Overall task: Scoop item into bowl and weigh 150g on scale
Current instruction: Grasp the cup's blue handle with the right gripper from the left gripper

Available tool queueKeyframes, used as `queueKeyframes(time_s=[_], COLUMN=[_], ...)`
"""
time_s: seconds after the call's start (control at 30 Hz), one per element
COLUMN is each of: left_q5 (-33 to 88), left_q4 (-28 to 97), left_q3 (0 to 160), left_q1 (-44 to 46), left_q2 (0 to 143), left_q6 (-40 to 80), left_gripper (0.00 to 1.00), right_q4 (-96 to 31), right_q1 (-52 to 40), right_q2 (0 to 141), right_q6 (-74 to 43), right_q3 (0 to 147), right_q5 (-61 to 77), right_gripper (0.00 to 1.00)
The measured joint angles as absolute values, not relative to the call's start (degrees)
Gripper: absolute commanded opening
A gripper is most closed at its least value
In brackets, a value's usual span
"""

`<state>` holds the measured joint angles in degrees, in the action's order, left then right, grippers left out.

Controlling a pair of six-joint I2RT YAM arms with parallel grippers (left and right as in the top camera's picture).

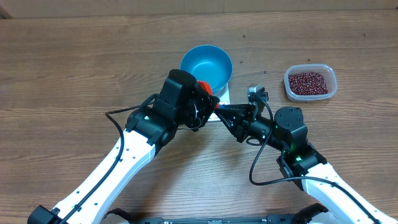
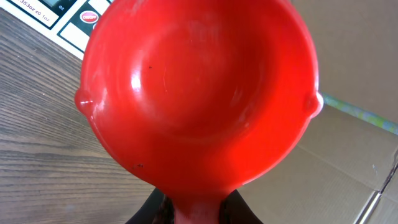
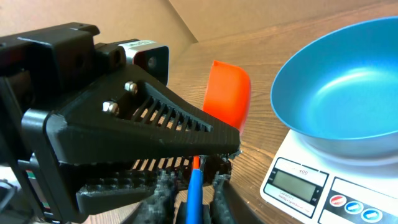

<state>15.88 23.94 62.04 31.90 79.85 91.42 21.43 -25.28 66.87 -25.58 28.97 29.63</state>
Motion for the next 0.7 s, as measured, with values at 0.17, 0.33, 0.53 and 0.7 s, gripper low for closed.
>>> queueKeyframes(time_s=[0.17,0.33,0.53,0.7], left_q5=[15.9,15.9,15.9,15.9], left_q4=[23.9,23.9,23.9,23.9], left_q3=[62.0,62.0,62.0,62.0], left_q1=[31.9,31.9,31.9,31.9], left_q2=[79.9,79.9,79.9,79.9], left_q6=[91.4,91.4,91.4,91.4], left_gripper=[0.04,0.04,0.04,0.5], right_q4=[21.4,21.5,21.8,21.9], right_q1=[-25.3,-25.3,-25.3,-25.3], right_q2=[66.9,66.9,67.0,67.0], right_q6=[-25.9,-26.7,-27.0,-27.4], right_q3=[29.0,29.0,29.0,29.0], right_q5=[29.6,29.6,29.6,29.6], right_gripper=[0.07,0.04,0.04,0.04])
